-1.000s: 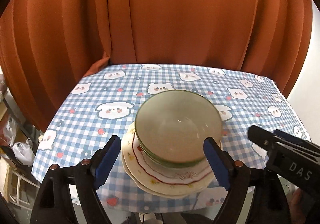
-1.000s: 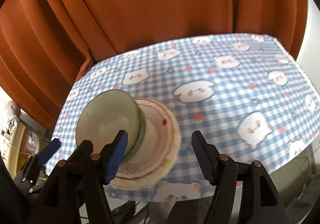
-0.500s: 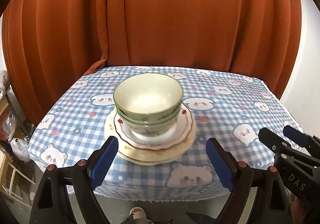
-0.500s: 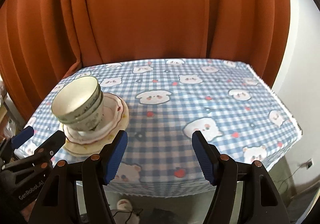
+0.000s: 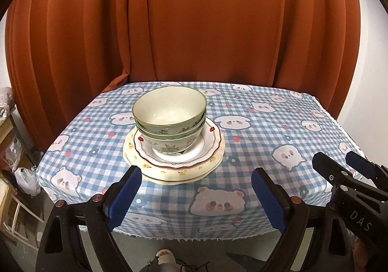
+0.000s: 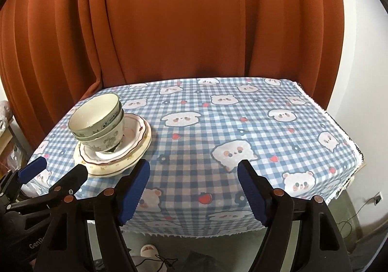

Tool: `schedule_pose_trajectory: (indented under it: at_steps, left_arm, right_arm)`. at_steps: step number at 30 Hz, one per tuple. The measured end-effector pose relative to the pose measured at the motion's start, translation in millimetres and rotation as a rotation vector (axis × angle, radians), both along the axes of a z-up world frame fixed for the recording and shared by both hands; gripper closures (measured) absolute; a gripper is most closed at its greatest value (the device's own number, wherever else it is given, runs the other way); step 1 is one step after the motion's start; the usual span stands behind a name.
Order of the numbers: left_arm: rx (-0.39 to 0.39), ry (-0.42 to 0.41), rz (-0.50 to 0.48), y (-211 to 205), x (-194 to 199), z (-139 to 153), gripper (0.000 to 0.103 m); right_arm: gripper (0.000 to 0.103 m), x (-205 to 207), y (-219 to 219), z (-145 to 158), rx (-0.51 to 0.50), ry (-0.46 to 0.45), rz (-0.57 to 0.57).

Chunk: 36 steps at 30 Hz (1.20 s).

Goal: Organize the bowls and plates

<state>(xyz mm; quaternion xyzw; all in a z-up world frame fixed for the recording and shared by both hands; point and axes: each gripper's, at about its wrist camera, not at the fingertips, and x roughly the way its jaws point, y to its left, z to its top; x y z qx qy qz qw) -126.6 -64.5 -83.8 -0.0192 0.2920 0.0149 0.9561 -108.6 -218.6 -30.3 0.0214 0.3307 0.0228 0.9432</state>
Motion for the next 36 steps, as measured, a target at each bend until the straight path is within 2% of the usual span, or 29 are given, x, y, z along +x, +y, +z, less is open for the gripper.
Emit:
schedule_pose_trajectory:
  at_steps: [4, 36]
  left_arm:
    - [0.004, -0.011, 0.004, -1.0, -2.2, 1.8, 0.008]
    - [0.015, -0.025, -0.004, 2.2, 7.8, 5.1, 0.007]
  right_arm:
    - [0.022, -1.3, -1.8, 2.2, 0.011, -0.007, -0.002]
    - [0.022, 7.1, -1.4, 0.5, 0.009, -0.001, -0.015]
